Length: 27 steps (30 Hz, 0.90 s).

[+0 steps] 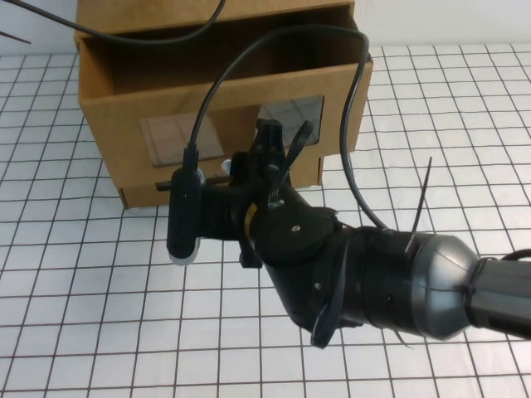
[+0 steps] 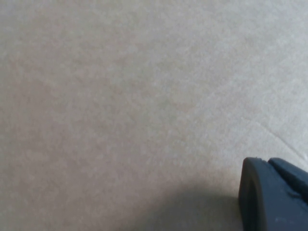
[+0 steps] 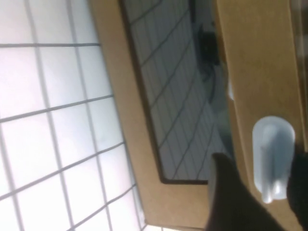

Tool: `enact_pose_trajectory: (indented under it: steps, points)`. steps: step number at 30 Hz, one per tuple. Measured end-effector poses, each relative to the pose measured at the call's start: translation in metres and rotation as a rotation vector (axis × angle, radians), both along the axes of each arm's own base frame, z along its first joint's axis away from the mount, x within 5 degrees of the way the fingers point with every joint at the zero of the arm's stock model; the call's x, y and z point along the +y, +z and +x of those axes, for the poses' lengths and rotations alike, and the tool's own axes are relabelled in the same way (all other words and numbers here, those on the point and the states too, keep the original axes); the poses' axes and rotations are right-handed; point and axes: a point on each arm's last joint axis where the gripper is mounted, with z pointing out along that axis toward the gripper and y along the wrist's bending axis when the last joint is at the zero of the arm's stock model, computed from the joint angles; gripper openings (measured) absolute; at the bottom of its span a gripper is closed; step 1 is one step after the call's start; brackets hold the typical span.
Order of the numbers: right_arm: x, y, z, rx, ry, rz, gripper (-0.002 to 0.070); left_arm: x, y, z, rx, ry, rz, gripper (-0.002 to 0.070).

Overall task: Open the shoe box
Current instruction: 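Pull the top drawer of the cardboard box fully open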

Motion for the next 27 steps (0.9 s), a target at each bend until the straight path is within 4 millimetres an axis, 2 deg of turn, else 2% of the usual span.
enact_pose_trajectory:
  steps: [3, 12, 20, 27]
  points:
    - [-0.002, 0.002, 0.003, -0.016, -0.009, 0.011, 0.0243, 0.0, 0.0, 0.0, 0.0, 0.0, 0.0, -0.0002]
    - [-0.002, 0.003, 0.005, -0.038, -0.005, 0.006, 0.0147, 0.0, 0.0, 0.0, 0.0, 0.0, 0.0, -0.0002]
    - [0.0, 0.005, 0.006, -0.067, -0.003, 0.041, 0.0136, 0.0, 0.0, 0.0, -0.001, -0.001, 0.001, -0.0002]
    - [0.003, -0.007, 0.01, -0.094, -0.005, -0.009, 0.0134, 0.0, 0.0, 0.0, -0.001, -0.001, 0.001, -0.0002]
